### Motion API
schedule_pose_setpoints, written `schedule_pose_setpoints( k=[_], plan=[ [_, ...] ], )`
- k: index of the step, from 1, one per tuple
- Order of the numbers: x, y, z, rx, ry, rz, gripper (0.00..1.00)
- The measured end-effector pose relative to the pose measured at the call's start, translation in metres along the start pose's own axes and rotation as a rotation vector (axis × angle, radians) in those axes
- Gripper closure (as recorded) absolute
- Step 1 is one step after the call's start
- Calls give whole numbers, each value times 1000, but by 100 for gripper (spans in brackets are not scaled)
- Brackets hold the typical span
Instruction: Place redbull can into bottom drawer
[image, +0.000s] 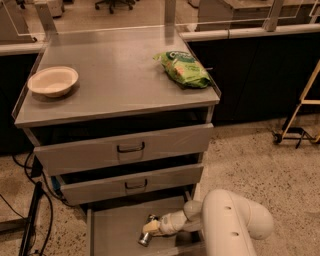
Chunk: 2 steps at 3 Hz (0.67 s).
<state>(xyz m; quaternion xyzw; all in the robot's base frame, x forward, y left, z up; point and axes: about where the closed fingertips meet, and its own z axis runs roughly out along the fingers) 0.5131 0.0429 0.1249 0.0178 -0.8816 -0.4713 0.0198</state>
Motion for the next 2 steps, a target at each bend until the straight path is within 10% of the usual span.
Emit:
schedule_pose_setpoints(
  k=[2],
  plan=[
    [-4, -21, 7, 14, 7, 45, 100]
  ],
)
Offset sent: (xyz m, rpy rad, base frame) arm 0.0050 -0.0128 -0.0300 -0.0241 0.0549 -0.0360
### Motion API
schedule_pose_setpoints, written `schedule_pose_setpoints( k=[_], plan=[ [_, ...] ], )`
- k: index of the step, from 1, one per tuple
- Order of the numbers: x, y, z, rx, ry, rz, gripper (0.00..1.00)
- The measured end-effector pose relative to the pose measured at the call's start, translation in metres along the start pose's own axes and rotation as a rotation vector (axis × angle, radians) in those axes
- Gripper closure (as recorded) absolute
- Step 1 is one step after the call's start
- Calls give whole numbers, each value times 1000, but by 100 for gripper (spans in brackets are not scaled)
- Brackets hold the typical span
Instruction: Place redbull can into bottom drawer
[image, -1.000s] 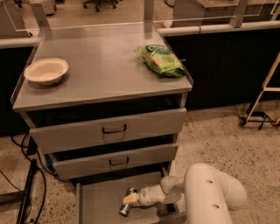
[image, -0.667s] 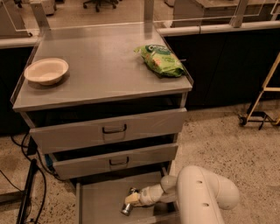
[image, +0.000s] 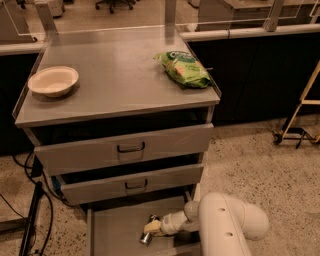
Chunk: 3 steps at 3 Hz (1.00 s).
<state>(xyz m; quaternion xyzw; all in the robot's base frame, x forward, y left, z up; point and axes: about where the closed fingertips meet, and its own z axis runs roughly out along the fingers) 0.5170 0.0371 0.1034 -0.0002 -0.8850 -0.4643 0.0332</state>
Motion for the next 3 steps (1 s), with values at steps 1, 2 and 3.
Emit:
schedule_pose_setpoints(
  k=[1, 2, 3],
  plan=[
    [0, 0, 0, 0, 0, 0, 81],
    [0, 0, 0, 0, 0, 0, 58],
    [0, 0, 0, 0, 0, 0, 35]
  ],
)
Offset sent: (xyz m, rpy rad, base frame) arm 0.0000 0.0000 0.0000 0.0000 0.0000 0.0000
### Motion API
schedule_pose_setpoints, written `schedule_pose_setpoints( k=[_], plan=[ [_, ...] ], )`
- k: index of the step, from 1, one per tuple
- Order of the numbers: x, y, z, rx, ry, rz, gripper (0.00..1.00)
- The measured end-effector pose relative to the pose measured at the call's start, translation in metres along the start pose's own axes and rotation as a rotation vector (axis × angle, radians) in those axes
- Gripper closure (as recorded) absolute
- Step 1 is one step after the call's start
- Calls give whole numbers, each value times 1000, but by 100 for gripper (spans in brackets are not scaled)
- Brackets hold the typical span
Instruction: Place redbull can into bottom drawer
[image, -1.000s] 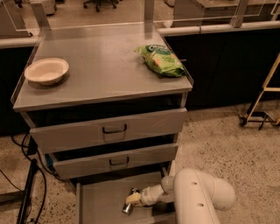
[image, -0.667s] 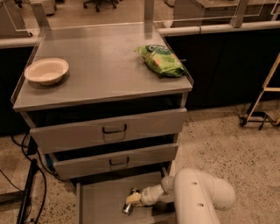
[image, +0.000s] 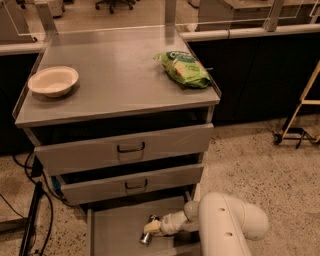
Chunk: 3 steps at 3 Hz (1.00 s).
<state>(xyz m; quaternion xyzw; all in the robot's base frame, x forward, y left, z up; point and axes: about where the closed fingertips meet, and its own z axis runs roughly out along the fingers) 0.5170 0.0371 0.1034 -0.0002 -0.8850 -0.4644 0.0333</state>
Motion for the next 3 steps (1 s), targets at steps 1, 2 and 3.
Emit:
schedule_pose_setpoints(
  k=[1, 2, 3],
  plan=[
    [0, 0, 0, 0, 0, 0, 4],
    [0, 0, 0, 0, 0, 0, 0],
    [0, 0, 0, 0, 0, 0, 0]
  ],
)
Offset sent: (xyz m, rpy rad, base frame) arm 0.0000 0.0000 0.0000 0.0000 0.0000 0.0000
